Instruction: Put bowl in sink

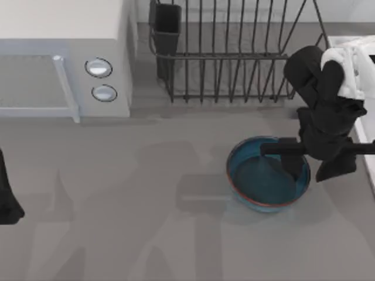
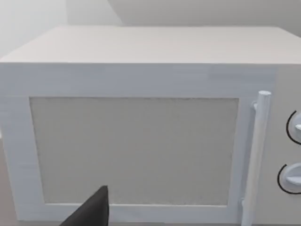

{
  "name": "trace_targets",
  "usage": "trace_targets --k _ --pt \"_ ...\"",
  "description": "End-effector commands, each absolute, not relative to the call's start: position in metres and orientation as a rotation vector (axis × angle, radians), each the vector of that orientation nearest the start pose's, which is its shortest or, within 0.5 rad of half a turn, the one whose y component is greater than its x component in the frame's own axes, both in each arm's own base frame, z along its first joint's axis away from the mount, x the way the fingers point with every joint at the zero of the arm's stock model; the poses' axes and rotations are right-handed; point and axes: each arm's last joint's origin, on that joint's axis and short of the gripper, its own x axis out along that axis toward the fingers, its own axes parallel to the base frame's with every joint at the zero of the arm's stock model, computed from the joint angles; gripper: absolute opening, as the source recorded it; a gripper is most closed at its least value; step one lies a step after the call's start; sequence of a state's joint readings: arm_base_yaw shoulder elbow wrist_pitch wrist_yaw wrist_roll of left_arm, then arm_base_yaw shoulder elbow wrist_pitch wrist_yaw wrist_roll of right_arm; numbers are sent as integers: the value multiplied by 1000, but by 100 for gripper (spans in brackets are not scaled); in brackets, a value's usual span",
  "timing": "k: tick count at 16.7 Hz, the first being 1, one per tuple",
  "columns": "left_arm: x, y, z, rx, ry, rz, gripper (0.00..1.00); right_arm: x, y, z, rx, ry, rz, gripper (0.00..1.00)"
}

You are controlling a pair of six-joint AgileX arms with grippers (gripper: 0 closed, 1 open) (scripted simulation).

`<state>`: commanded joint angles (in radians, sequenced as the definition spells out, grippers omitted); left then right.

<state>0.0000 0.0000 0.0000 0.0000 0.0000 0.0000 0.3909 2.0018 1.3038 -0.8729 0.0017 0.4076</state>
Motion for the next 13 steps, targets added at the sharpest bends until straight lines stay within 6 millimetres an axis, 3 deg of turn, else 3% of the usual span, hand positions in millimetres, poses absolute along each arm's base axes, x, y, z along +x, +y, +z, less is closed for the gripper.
trace_targets --k 3,4,13 --pt "106 -1 160 0 0 0 100 334 141 129 8 1571 -8 2" --pt "106 -1 160 0 0 0 100 334 141 129 8 1571 -8 0" --pt "106 -1 160 0 0 0 100 334 140 131 8 1569 -8 0"
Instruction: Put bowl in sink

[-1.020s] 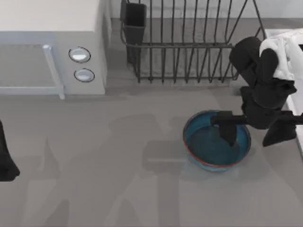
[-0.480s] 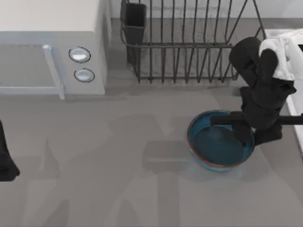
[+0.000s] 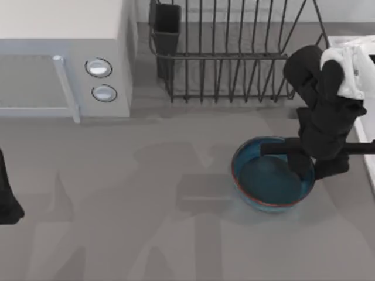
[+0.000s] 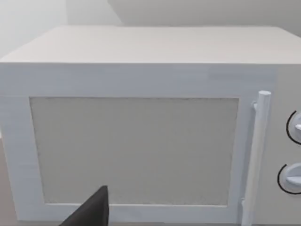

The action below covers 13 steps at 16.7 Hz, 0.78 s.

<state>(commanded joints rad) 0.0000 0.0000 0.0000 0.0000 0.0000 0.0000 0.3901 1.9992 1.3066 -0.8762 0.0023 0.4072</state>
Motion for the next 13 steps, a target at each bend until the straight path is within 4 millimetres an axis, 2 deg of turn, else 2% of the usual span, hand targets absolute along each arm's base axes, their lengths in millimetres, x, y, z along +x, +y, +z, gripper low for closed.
trace_targets --k 2,4,7,11,13 --pt "106 -1 160 0 0 0 100 337 143 141 6 1564 -3 0" --pt "106 -1 160 0 0 0 100 342 145 161 7 1561 -2 0" --pt "106 -1 160 0 0 0 100 344 146 201 3 1584 -14 0" --pt "106 -1 160 0 0 0 100 338 142 259 2 1588 -15 0" --pt "106 -1 160 0 0 0 100 335 140 277 8 1572 -10 0"
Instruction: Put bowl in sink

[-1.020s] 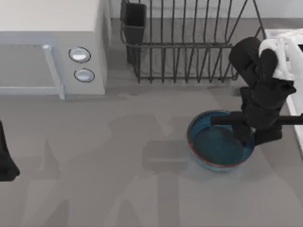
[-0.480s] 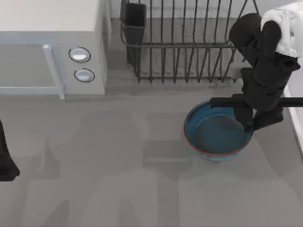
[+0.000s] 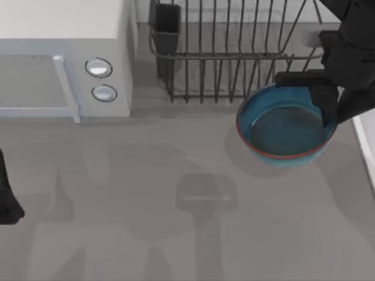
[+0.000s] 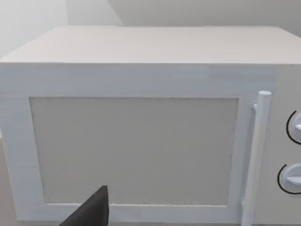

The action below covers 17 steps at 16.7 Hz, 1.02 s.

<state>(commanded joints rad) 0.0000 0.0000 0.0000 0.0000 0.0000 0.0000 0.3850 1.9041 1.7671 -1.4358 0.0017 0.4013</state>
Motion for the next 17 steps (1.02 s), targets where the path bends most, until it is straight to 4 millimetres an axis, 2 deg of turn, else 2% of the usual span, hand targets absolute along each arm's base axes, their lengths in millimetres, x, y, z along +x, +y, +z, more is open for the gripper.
trace_targets --k 6,10,13,17 --pt "106 -1 160 0 0 0 100 334 142 278 6 1572 -7 0" --pt "106 -1 160 0 0 0 100 340 134 267 58 1539 34 0" --pt "106 -1 160 0 0 0 100 348 117 249 144 1463 92 0" --pt "106 -1 160 0 0 0 100 364 79 216 274 1256 176 0"
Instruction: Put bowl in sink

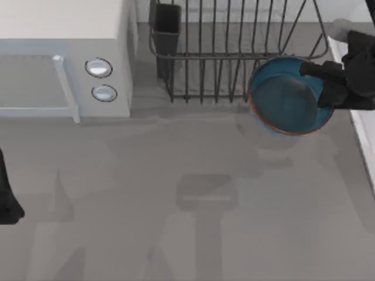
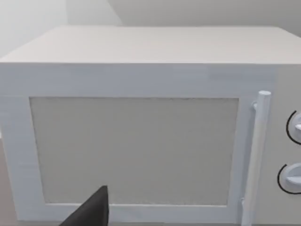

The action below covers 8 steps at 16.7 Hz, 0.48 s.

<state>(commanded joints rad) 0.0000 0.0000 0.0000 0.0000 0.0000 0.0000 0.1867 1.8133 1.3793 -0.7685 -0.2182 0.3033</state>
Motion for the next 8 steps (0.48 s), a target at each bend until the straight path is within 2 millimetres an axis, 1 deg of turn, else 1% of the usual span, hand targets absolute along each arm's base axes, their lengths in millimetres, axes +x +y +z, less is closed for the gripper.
trace_targets --k 2,4,6,8 --pt "106 -1 160 0 0 0 100 368 53 200 322 1115 208 0" --pt "106 -1 160 0 0 0 100 367 23 187 345 954 227 0" --pt "106 -1 160 0 0 0 100 361 -8 178 343 785 230 0" --pt "106 -1 160 0 0 0 100 351 -37 174 316 619 216 0"
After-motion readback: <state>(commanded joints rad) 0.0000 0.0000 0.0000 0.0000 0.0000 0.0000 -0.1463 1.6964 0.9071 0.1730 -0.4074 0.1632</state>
